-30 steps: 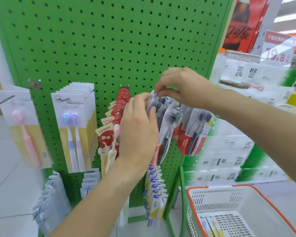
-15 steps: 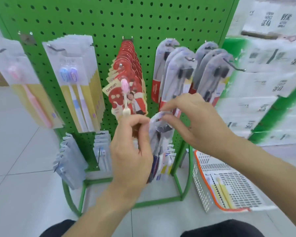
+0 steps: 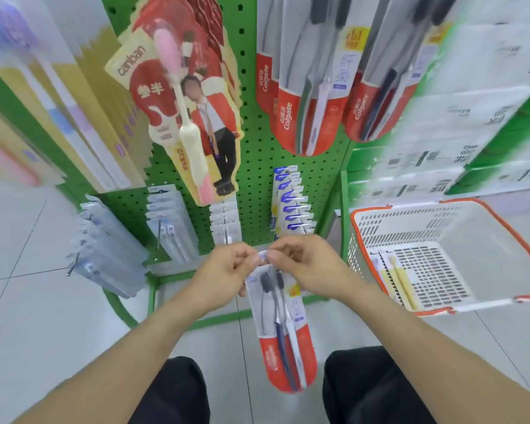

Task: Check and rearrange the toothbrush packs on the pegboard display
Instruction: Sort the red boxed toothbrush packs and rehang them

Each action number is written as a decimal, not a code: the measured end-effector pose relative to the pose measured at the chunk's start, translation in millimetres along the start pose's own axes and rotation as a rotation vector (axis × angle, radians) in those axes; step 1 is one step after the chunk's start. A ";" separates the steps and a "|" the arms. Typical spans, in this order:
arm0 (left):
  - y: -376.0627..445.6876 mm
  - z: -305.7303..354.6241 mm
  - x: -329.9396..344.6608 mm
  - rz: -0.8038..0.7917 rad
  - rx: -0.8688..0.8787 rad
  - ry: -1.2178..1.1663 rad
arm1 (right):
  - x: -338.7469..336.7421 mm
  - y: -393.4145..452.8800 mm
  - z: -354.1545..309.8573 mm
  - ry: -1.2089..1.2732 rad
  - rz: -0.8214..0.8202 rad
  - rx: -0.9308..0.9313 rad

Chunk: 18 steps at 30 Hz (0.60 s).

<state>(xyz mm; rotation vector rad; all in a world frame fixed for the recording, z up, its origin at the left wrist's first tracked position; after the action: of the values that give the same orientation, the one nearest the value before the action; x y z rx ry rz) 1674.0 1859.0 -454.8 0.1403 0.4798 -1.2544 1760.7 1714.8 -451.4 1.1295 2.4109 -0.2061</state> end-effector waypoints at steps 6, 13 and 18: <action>9.5 -4.2 -3.4 0.049 -0.173 -0.335 | 6.8 8.0 16.8 0.147 0.096 0.155; 2.4 -8.4 -1.9 -0.019 -0.224 -0.288 | -5.6 6.2 12.6 0.035 0.184 0.111; 1.1 -8.0 -2.4 0.044 -0.258 -0.321 | -6.0 -4.4 -9.9 -0.137 0.193 -0.150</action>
<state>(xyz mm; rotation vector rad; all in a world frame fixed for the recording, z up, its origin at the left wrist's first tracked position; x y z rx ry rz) 1672.3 1864.4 -461.1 -0.2643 0.3538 -1.1353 1757.3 1711.1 -440.1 1.2276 2.1439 -0.0377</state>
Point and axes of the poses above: each hand's wrist, its own y-axis towards the middle knuckle, its own x-axis out of the palm, z = x × y, the point moved 5 cm from there along y, towards the middle knuckle, and after that the axes turned 7 degrees about z, right-handed, at the moved point
